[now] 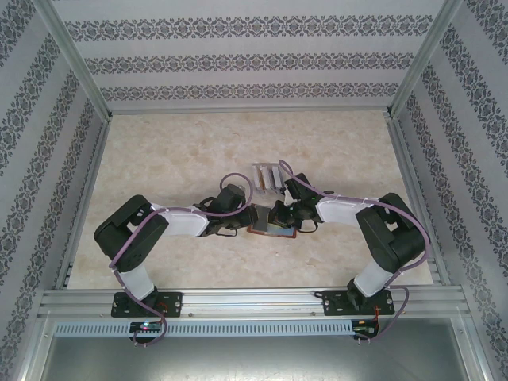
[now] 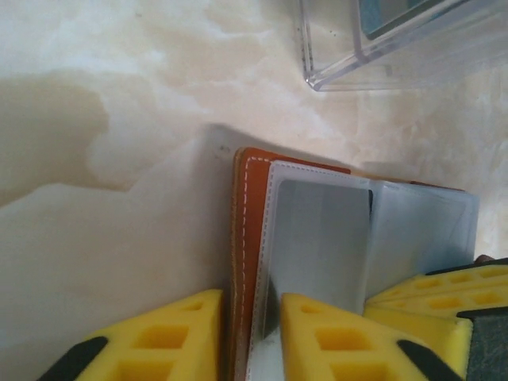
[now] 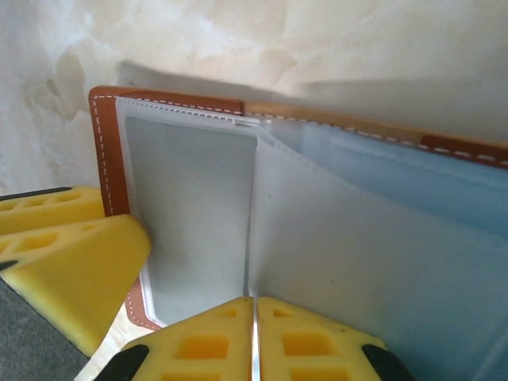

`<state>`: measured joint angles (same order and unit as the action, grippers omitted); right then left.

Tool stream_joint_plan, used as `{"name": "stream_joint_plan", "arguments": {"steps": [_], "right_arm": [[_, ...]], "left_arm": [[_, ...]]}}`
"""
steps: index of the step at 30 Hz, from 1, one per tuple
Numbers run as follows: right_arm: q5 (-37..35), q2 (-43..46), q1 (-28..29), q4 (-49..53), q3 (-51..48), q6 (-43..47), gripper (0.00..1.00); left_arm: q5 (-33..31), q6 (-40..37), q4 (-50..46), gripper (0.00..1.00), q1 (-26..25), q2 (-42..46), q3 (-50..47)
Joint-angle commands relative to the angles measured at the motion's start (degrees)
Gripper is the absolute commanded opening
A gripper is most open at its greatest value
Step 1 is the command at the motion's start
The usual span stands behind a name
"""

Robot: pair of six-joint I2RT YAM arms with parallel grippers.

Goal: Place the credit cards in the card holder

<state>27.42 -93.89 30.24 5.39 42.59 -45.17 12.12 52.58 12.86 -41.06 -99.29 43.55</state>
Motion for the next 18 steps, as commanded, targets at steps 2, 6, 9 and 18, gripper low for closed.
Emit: {"name": "stream_joint_plan", "arguments": {"steps": [2,6,9,18], "right_arm": [[-1.8,5.4,-0.7,2.3,-2.4,0.6,0.16],[-3.5,10.4,-1.7,4.8,-4.1,1.5,0.24],[-4.8,13.4,-2.6,6.6,-5.6,1.3,0.32],[-5.5,14.5,-3.8,8.2,-8.1,1.4,0.39]], "left_arm": [[-1.4,0.2,-4.3,0.33,0.8,1.9,-2.6],[-0.3,0.8,-3.7,0.3,1.5,1.6,-3.1],[0.4,0.8,-3.3,0.25,1.6,0.9,-2.9],[1.7,0.7,-2.6,0.23,1.5,-0.2,-2.6]]}}
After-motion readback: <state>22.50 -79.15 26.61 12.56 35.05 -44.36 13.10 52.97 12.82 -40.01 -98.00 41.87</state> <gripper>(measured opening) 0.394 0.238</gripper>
